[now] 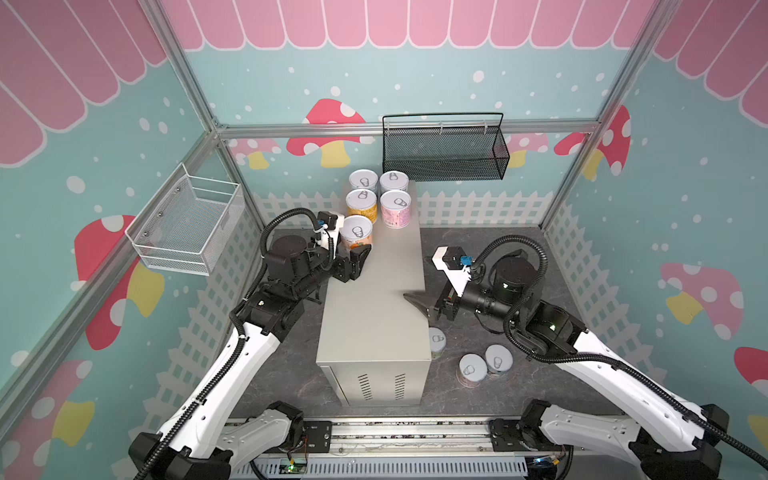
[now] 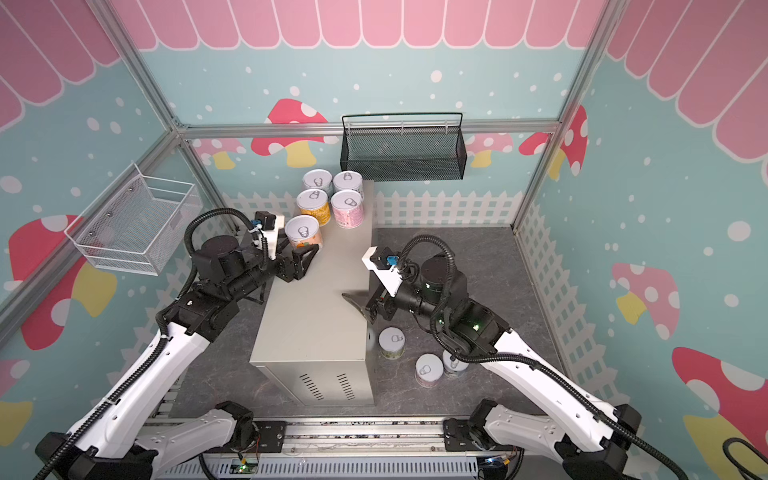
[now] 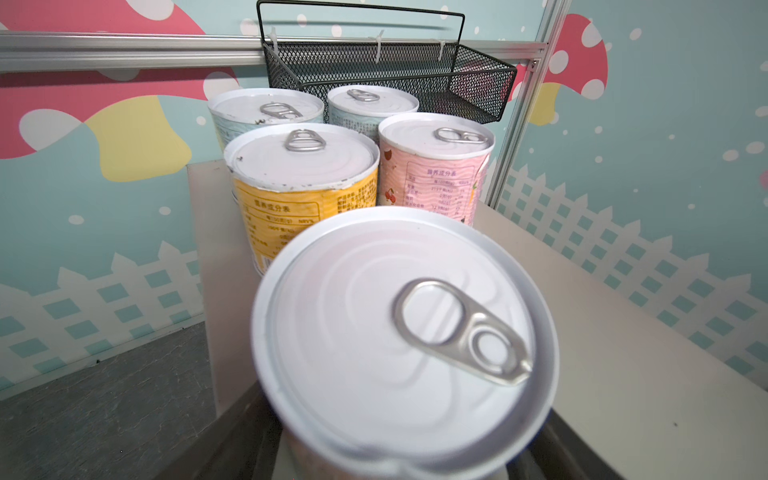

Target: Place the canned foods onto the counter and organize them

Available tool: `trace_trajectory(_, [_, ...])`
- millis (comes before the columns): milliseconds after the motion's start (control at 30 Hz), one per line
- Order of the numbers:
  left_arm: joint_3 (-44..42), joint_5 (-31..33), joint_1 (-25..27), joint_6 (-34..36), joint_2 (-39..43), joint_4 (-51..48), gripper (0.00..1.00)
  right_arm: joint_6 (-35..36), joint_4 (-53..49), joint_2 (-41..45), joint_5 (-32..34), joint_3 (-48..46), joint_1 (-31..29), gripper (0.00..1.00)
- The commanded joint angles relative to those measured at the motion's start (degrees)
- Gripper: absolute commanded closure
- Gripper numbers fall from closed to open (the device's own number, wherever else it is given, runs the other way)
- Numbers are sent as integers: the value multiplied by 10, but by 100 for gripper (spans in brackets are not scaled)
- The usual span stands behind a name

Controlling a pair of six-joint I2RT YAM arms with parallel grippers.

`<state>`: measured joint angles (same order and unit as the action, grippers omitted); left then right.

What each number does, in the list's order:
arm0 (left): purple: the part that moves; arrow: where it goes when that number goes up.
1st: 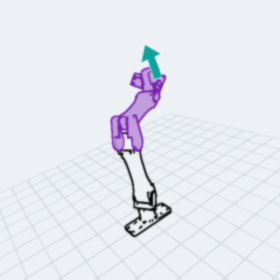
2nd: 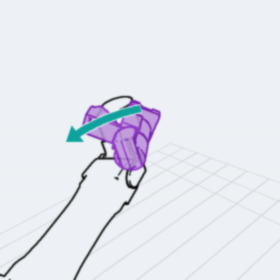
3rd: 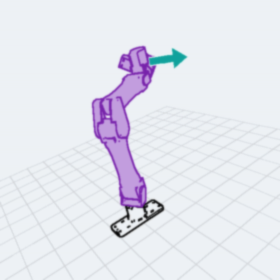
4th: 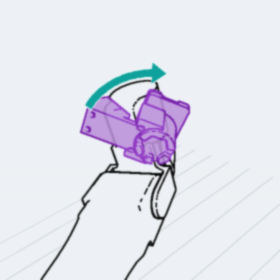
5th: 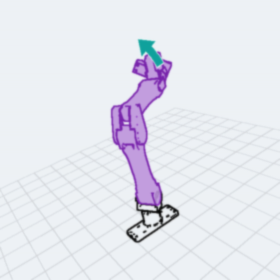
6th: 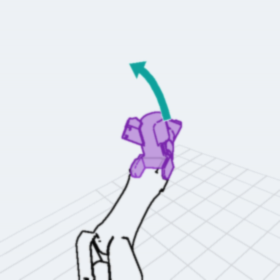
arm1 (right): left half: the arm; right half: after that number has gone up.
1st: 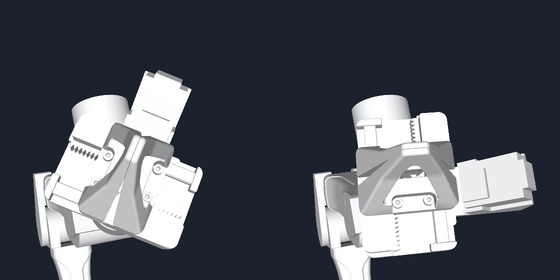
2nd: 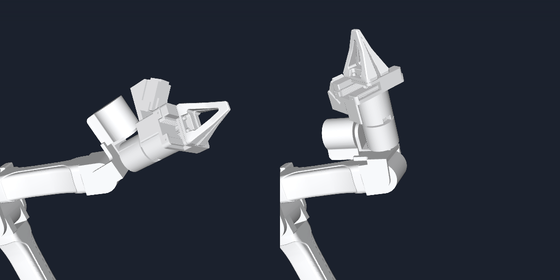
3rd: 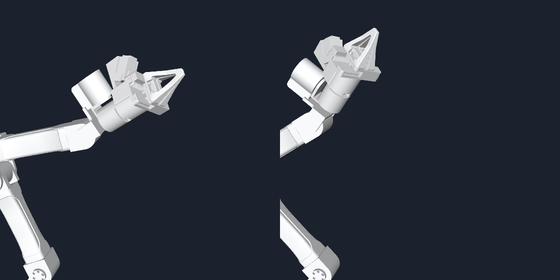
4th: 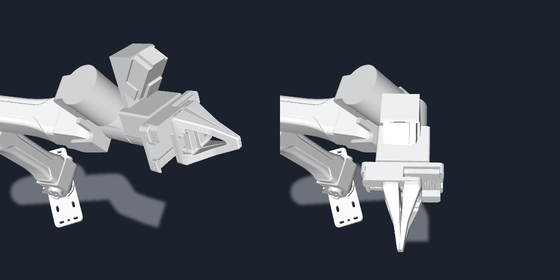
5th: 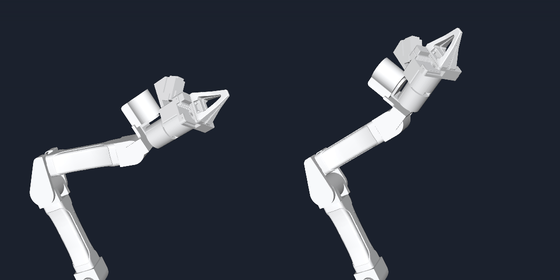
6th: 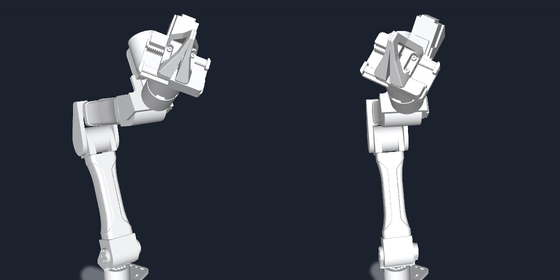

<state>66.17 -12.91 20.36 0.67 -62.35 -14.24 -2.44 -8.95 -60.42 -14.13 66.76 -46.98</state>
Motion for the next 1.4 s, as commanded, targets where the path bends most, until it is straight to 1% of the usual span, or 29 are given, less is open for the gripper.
trace_trajectory(0, [-1, -17, -2, 5, -12, 3, 22, -2, 20, 1, 0, -4, -3, 2])
trace_trajectory(167, [9, -9, -4, 10, -25, -7, 25, -3, 22, 3, 1, -8, -3, 2])
trace_trajectory(767, [4, -5, -13, 3, -39, 8, 25, -12, 33, 7, -3, -22, -3, 2])
trace_trajectory(1067, [2, -13, -15, 1, -40, 9, 24, -14, 34, 9, -4, -25, -3, 2])
trace_trajectory(1167, [2, -18, -15, -1, -38, 8, 22, -15, 34, 11, -6, -26, -3, 2])
trace_trajectory(1367, [1, -24, -15, -4, -34, 6, 10, -17, 34, 14, -6, -26, -3, 2])
